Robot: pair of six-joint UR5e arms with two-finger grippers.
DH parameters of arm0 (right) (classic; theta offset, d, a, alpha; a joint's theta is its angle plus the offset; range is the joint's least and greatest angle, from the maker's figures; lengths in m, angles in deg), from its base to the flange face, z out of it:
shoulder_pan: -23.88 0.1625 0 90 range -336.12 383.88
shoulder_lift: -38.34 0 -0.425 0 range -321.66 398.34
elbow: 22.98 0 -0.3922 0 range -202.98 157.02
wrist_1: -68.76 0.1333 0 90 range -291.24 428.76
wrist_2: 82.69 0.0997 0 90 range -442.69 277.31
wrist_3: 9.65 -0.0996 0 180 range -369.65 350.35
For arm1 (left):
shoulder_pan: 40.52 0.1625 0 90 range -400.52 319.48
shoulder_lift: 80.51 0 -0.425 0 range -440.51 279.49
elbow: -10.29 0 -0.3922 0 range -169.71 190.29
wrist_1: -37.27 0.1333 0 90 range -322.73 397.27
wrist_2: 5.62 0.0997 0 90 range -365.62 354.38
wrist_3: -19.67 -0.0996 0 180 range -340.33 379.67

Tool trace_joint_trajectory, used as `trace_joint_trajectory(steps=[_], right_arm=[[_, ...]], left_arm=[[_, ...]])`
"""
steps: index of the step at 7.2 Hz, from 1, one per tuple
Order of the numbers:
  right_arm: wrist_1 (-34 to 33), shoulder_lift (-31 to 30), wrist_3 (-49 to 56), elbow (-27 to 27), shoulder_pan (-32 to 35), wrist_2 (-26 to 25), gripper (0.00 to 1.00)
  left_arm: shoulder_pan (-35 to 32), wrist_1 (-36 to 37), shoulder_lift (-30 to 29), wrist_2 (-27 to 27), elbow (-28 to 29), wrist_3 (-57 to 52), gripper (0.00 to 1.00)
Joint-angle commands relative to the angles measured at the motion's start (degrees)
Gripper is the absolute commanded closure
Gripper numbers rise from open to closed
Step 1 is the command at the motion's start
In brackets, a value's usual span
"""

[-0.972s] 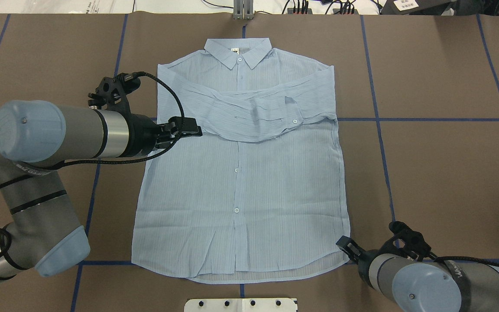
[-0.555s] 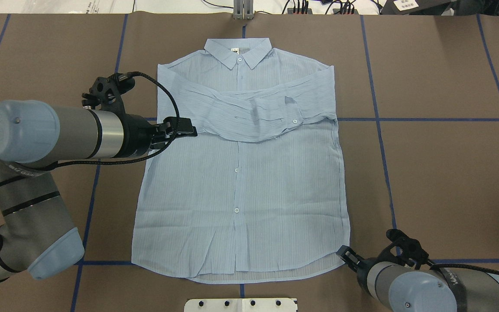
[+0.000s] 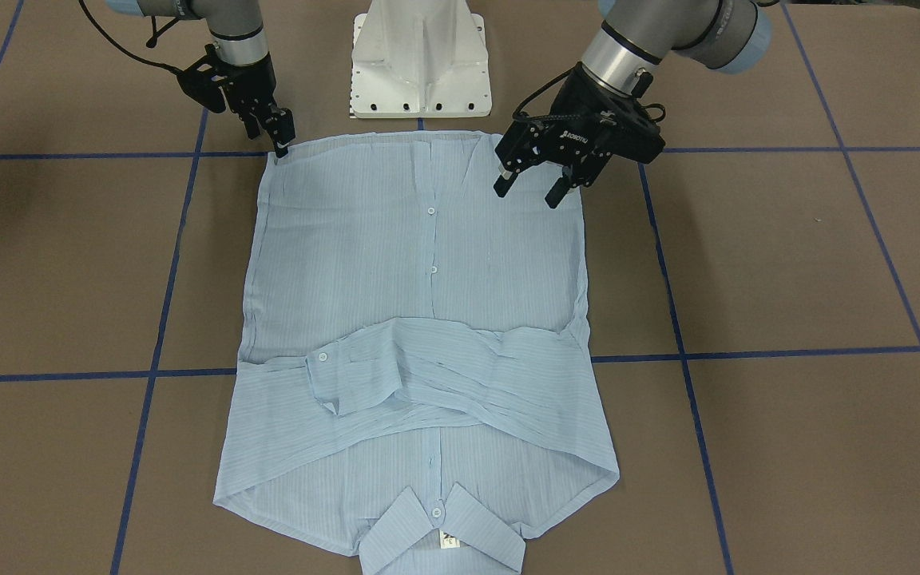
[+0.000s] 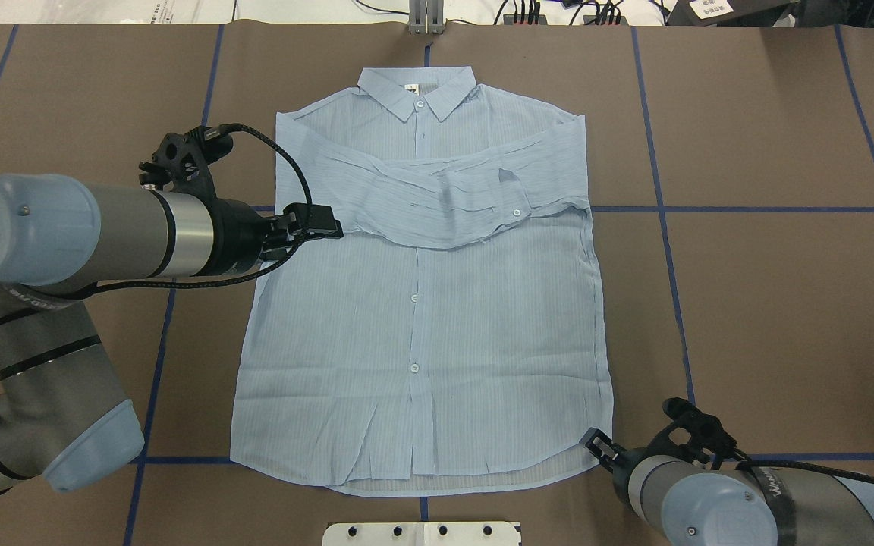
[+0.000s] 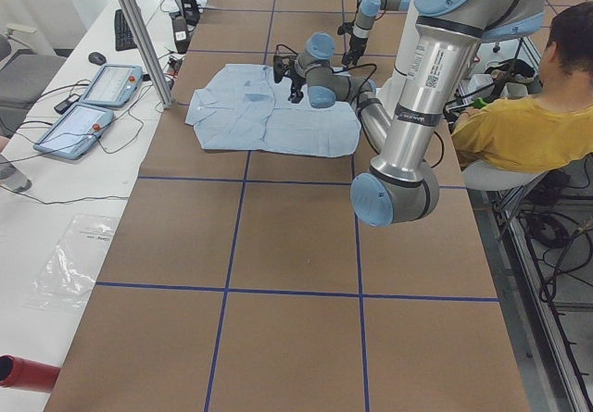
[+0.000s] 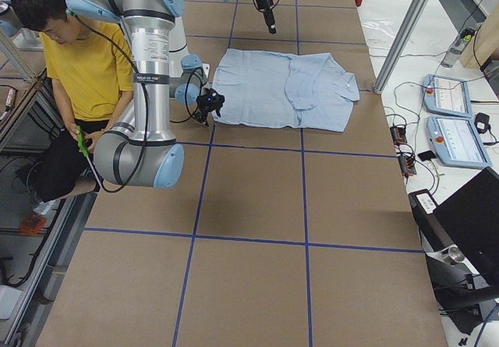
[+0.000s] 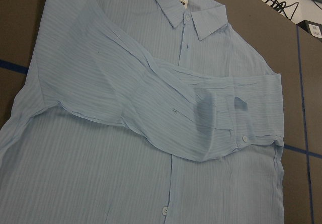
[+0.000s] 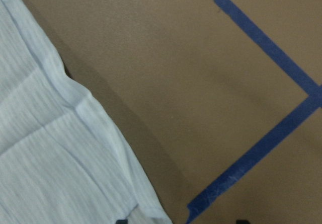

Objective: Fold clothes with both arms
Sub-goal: 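Move the left gripper down to the hem corner nearest it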

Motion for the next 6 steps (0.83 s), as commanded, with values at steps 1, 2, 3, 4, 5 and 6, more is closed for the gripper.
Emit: trace_joint_trajectory(steps=[1, 2, 3, 4, 5, 6], right_arm=[[-3.5, 2.9, 0.9, -0.9, 1.6, -0.2, 0.3], [-3.5, 2.8, 0.9, -0.8, 2.3, -0.2, 0.35], [-3.5, 2.9, 0.9, -0.8, 2.4, -0.2, 0.4], [-3.5, 2.8, 0.9, -0.8, 2.4, -0.2, 0.47], [-3.5, 2.9, 0.9, -0.8, 2.3, -0.2, 0.58], [-3.5, 2.8, 0.9, -0.8, 2.3, -0.2, 0.78]], left_arm=[[0.0, 0.0, 0.0, 0.0, -0.1, 0.0, 0.07], [0.0, 0.0, 0.0, 0.0, -0.1, 0.0, 0.07], [0.0, 0.0, 0.0, 0.0, -0.4, 0.0, 0.07], [0.1, 0.0, 0.1, 0.0, -0.4, 0.1, 0.07], [0.0, 0.0, 0.1, 0.0, -0.4, 0.1, 0.07], [0.1, 0.0, 0.2, 0.0, -0.4, 0.1, 0.07]])
